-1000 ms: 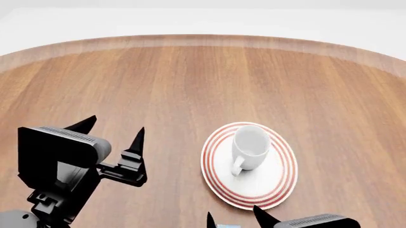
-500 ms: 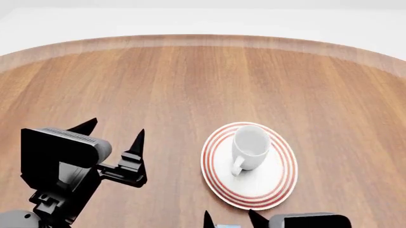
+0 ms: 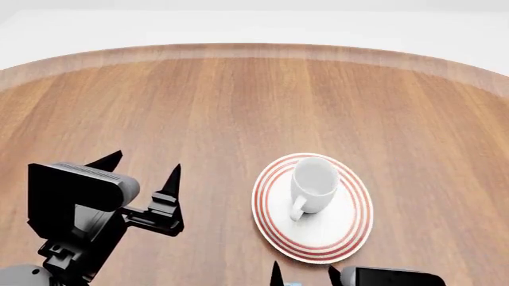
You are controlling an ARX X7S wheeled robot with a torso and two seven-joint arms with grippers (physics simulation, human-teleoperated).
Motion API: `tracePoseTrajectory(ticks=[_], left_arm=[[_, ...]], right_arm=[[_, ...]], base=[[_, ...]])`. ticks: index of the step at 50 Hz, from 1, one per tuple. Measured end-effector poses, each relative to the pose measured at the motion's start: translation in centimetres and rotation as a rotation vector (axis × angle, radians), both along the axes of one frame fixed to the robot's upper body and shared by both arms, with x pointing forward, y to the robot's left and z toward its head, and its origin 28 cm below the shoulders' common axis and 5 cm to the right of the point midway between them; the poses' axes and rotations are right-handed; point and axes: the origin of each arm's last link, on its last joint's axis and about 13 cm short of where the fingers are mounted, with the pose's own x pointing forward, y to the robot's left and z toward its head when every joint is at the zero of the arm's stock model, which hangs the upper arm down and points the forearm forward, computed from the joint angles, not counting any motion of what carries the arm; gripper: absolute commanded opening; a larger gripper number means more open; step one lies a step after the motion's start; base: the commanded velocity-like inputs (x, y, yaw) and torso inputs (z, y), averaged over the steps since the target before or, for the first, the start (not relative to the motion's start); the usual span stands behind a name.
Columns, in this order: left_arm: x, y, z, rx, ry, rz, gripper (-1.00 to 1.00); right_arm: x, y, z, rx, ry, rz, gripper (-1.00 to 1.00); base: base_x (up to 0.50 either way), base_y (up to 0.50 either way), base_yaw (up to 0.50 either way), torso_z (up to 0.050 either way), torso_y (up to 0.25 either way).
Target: Pick up the white mug and put it on the plate, and put the chocolate pudding to the right of the plate.
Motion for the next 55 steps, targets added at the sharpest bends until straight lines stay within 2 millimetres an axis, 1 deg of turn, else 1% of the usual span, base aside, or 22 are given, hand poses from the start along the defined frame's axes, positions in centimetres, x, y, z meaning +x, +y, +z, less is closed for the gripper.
tracePoseTrajectory(ticks=[22,39,55], left_arm=[[0.1,0.1,-0.3,-0.008,0.008,0.003,1.00],[0.1,0.1,-0.5,-0.014,0.017,0.002,1.00],[0.2,0.2,-0.9,-0.021,0.027,0.002,1.00]], right_arm=[[-0.7,0.3,-1.0,-0.109,0.075,0.006,1.00],[-0.9,0.5,-1.7,-0.126,0.125,0.027,1.00],[-0.5,0.7,-2.7,-0.120,0.187,0.048,1.00]], base=[[0.00,0.00,0.00,0.000,0.000],[0.00,0.00,0.00,0.000,0.000],[0.00,0.00,0.00,0.000,0.000]])
